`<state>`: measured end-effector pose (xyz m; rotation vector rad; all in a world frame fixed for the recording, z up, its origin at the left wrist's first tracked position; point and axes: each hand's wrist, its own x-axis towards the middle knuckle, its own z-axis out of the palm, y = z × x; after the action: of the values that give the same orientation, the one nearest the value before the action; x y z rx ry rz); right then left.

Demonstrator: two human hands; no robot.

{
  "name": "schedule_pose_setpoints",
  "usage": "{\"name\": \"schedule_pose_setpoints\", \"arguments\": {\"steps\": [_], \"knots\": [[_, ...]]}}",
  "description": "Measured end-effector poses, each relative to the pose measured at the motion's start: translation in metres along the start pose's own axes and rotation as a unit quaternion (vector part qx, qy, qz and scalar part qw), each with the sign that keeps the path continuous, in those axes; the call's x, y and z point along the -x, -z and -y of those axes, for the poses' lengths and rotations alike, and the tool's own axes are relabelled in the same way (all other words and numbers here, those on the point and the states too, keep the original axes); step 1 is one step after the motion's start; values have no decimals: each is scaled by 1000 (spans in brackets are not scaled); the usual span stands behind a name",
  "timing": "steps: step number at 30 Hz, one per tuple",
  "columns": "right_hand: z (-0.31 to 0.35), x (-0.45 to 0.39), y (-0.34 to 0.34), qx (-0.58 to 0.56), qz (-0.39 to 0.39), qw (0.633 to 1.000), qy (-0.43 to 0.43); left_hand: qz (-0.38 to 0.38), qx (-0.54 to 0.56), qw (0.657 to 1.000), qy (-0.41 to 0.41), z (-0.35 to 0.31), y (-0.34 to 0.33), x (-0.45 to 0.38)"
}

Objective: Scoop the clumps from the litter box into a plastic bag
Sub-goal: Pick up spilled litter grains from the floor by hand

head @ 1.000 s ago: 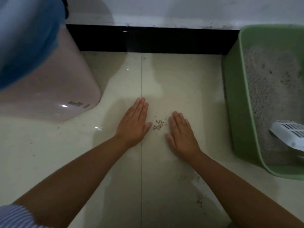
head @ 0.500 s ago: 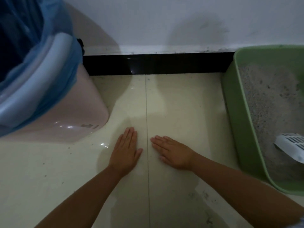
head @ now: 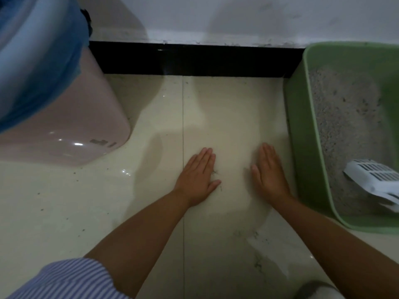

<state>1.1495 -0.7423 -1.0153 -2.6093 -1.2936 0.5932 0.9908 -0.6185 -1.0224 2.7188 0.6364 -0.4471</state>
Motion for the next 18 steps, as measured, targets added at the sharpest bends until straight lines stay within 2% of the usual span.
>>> {"name": "schedule_pose_setpoints", "arguments": {"steps": [3,7,11,14,16,18], "knots": [[-6,3,3,-19,-6,998,-66,-28,15,999,-13,-9,0,-4],[-15,-7,7,-2,-20,998,-63,5,8,999,-49,-20,1,-5],[-16,-32,7,-10,-55,992,-116,-78,23,996,-38,-14,9,-4],[-10,-46,4,3,-63,984,-165,-64,50,996,-23,1,5,1],[-3,-46,2,19,-62,985,-159,-67,45,997,-1,13,4,5],[4,-39,-3,34,-39,993,-104,-60,19,998,15,26,1,7]]}}
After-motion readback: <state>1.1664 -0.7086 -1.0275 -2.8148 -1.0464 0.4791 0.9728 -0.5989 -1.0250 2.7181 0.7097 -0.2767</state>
